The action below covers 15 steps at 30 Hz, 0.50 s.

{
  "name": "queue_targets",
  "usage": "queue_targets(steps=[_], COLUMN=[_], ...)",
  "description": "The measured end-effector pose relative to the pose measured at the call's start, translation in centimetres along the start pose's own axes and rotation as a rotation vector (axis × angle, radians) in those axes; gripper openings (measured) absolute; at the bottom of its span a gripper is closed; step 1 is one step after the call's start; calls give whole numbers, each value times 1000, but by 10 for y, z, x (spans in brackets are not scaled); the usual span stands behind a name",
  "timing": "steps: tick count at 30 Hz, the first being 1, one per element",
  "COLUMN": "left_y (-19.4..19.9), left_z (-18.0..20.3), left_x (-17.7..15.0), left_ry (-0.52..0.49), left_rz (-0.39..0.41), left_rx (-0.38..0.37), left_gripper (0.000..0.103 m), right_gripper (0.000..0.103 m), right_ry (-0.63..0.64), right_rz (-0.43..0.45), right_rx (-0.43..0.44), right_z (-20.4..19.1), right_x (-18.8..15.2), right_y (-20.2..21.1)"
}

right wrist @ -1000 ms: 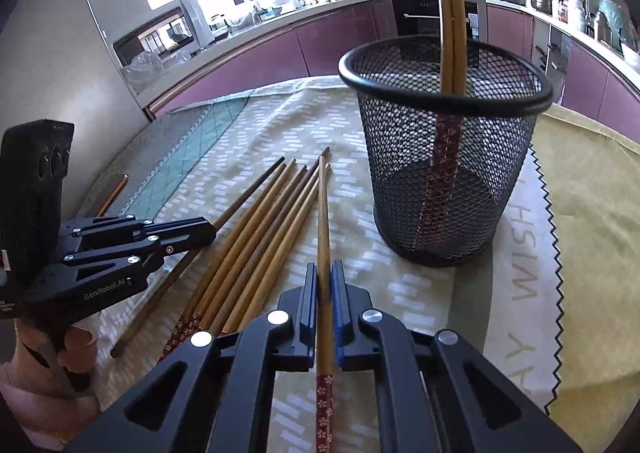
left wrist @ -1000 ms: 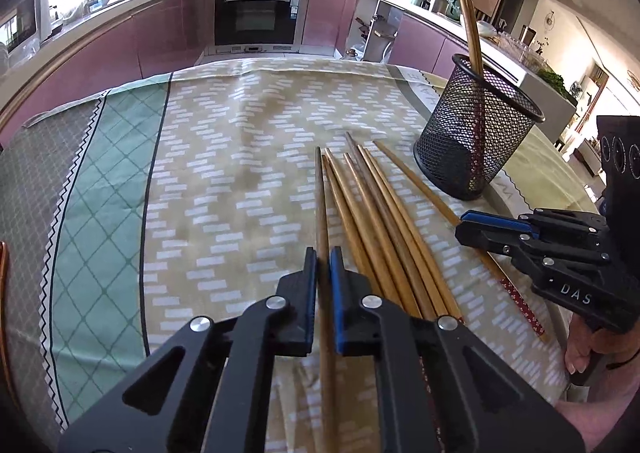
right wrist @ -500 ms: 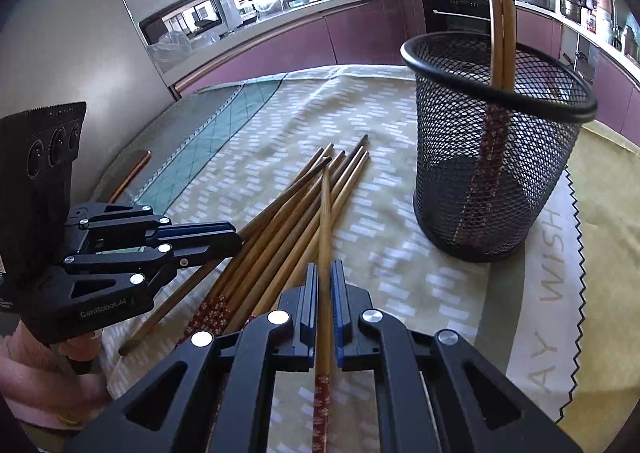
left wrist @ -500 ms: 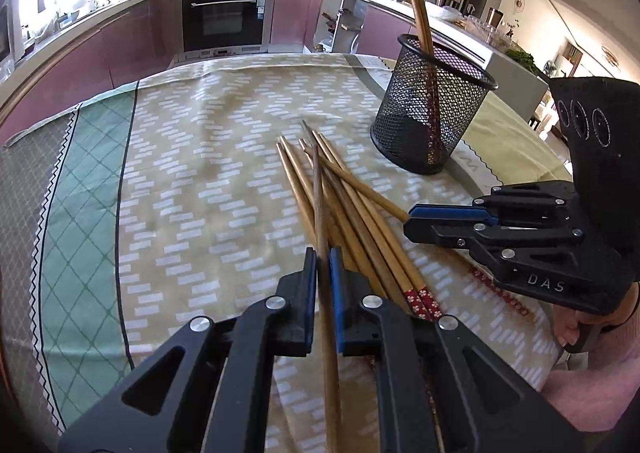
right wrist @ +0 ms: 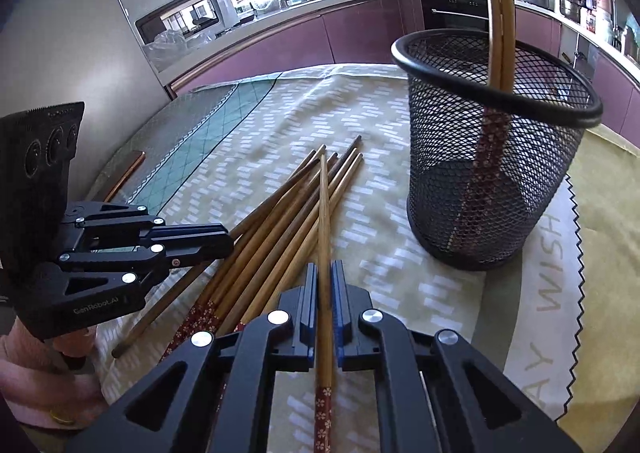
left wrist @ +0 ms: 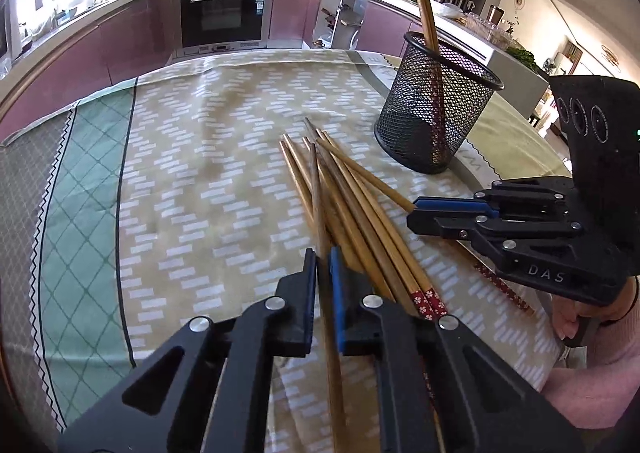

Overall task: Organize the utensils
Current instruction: 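Raise the chopstick upright and lower it into the mesh cup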

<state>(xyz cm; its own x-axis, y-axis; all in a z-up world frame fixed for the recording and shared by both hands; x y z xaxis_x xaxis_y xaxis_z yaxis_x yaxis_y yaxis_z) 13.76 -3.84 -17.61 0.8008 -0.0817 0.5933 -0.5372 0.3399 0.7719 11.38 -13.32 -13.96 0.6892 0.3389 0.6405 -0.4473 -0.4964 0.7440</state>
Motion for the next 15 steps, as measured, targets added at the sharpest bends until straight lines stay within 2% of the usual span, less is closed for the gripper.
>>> queue_targets(steps=[5,15], left_y=[12,64], left_z=[5,26], left_x=[4,29], left_ry=[11,13], left_rz=[26,124], left_rx=[-26,-183], left_gripper=[8,7], right_gripper=[6,6], right_ry=[15,2], right_rz=[62,208], right_rx=[7,4], right_z=[-1,10], right_x=[5,22], right_y=[23,77])
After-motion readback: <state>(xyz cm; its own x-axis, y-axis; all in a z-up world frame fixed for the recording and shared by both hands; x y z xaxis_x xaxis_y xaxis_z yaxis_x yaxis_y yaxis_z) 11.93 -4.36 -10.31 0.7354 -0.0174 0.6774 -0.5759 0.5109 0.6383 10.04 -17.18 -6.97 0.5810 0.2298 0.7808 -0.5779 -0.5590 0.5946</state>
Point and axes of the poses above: each gripper's, at about its wrist camera, not at the fingertips, and y roughly against the way its jaws point, z to its right, x to its top, the point moved 10 cm from there along -y, roughly the way its jaws point, and after that the axes turned 6 degrees about y, right-handed, at the moved point
